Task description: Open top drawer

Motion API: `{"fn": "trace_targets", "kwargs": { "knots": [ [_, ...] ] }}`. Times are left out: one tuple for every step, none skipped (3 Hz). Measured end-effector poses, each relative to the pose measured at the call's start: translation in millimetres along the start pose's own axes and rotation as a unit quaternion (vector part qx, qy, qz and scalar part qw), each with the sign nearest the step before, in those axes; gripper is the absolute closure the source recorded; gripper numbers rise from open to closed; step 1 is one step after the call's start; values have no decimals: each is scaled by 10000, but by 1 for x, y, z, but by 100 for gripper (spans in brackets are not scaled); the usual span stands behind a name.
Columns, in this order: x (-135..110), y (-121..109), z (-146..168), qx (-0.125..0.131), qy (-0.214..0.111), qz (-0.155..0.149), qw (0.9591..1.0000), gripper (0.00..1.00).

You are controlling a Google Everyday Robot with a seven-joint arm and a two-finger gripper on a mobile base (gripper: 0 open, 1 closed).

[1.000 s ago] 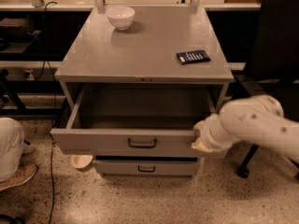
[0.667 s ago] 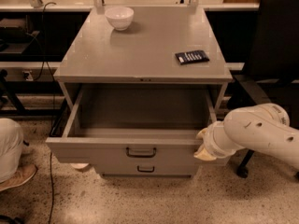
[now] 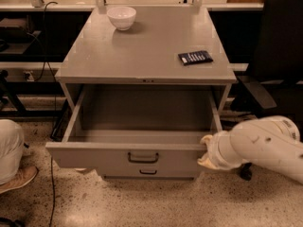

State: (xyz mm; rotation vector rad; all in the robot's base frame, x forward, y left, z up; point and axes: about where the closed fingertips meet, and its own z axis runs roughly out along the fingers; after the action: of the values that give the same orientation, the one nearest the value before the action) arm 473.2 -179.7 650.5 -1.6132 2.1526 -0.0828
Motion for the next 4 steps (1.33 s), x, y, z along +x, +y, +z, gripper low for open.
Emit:
{"fn": "trace_targets", "kwargs": {
  "knots": [
    [-1,0,-1,3,-1,4,10000,100],
    [-1,0,-1,3,-1,4,10000,85],
    [-1,1,-2,8,1,-6,10000,62],
    [-2,1,-3,13,2,-16,10000,38]
  ]
}}
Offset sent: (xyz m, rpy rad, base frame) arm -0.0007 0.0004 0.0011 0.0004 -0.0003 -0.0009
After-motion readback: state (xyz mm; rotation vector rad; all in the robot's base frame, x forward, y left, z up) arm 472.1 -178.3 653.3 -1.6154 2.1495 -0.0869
